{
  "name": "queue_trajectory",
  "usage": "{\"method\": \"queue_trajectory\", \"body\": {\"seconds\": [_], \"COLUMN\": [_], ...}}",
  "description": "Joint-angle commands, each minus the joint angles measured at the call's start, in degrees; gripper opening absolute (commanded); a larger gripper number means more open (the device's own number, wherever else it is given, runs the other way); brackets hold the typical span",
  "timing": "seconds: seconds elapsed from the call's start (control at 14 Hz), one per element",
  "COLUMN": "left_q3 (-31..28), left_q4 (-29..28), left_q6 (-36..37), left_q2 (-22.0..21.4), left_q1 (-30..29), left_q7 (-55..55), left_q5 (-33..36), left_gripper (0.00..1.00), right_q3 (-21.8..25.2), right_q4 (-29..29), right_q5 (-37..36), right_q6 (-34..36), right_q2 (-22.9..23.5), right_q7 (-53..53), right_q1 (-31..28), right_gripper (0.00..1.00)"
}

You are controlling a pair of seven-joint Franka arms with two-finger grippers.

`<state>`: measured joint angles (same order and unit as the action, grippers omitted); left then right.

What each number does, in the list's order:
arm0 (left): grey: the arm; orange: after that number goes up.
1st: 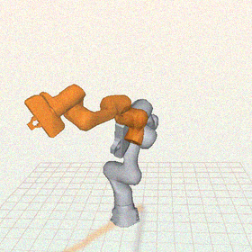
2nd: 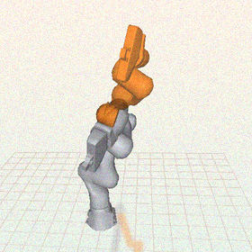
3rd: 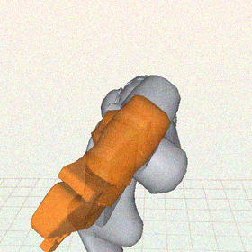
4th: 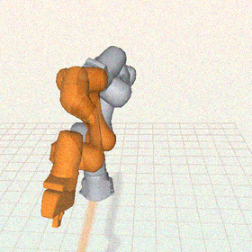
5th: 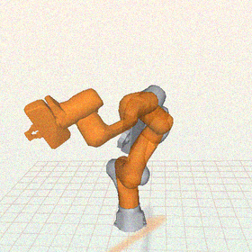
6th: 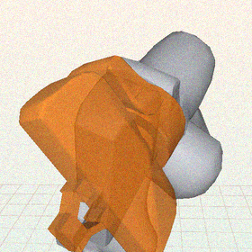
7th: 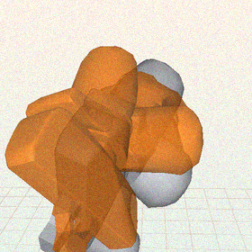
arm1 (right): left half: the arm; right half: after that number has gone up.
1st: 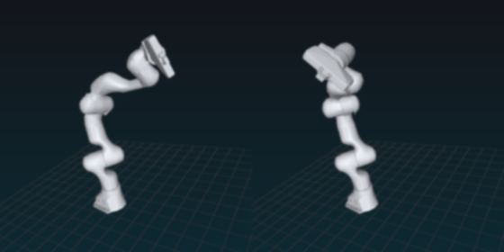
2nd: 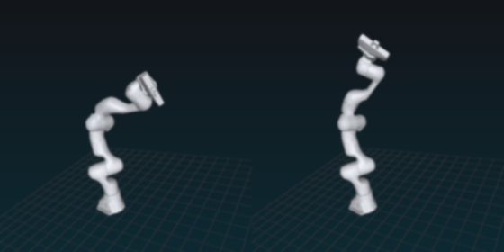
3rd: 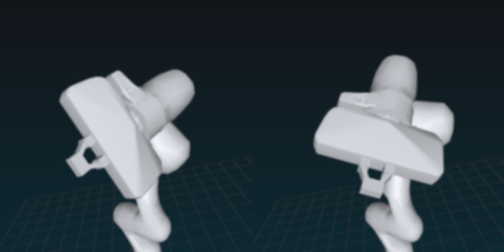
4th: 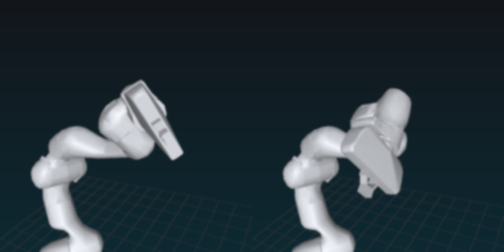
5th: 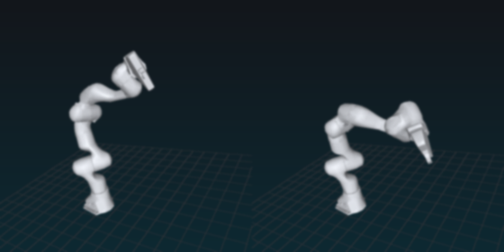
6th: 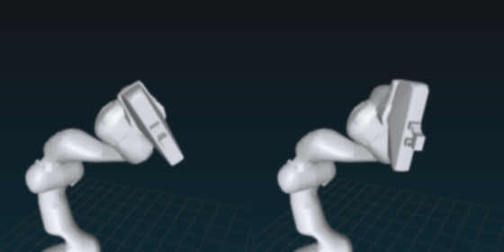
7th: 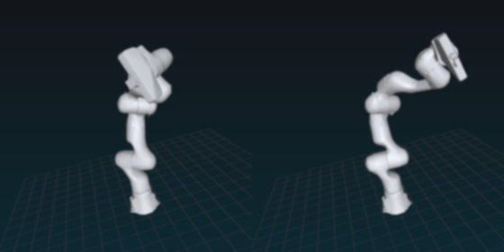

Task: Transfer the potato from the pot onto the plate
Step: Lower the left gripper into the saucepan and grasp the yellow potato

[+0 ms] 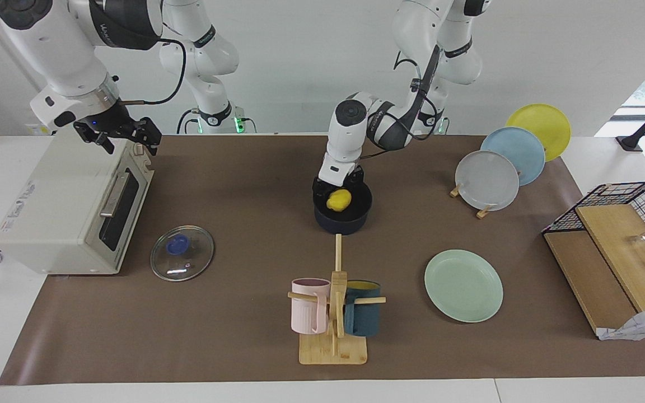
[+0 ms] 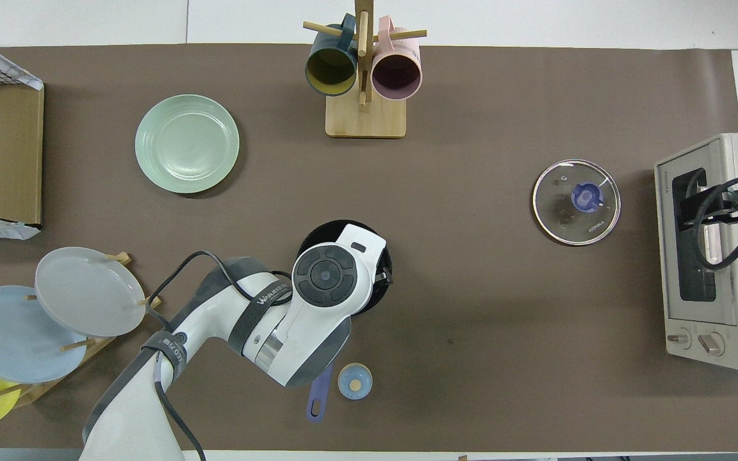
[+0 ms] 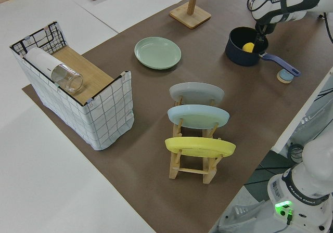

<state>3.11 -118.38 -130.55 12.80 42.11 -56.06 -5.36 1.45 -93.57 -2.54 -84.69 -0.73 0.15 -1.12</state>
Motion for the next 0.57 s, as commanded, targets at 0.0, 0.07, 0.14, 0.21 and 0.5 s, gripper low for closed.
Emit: {"method": "queue_trajectory", "body": {"seconds": [0.0, 0.07, 0.14, 0.21, 0.5], "left_q3": [-1.00, -0.92, -0.91, -0.91, -0.92], "left_q4": [-0.71, -0.62, -0.53, -0.36, -0.18], "left_q6": [-0.76, -0.76, -0.76, -0.76, -0.76], "left_q2": [0.21, 0.21, 0.38, 0.38, 0.47], "left_q1": [1.30, 1.30, 1.22, 1.22, 0.95], "left_q7": [-1.42, -1.24, -1.24, -1.15, -0.98], "left_q5": [1.31, 1.31, 1.31, 1.31, 1.31], "left_gripper": [0.72, 0.61, 0.51, 0.45, 0.16], "right_q3": [-0.22, -0.22, -0.22, -0.22, -0.22], "right_q4": [-1.00, -1.00, -1.00, -1.00, -1.00], "right_q5": [1.13, 1.22, 1.14, 1.13, 1.13], "right_q6": [-0.91, -0.91, -0.91, -0.91, -0.91], "right_q2": [-0.85, -0.76, -0.76, -0.76, -0.76], "right_q7": [-0.76, -0.76, -0.76, -0.76, -0.76], "right_q1": [-0.55, -0.55, -0.55, -0.55, -0.55], "right_gripper": [1.00, 1.00, 1.00, 1.00, 1.00]}}
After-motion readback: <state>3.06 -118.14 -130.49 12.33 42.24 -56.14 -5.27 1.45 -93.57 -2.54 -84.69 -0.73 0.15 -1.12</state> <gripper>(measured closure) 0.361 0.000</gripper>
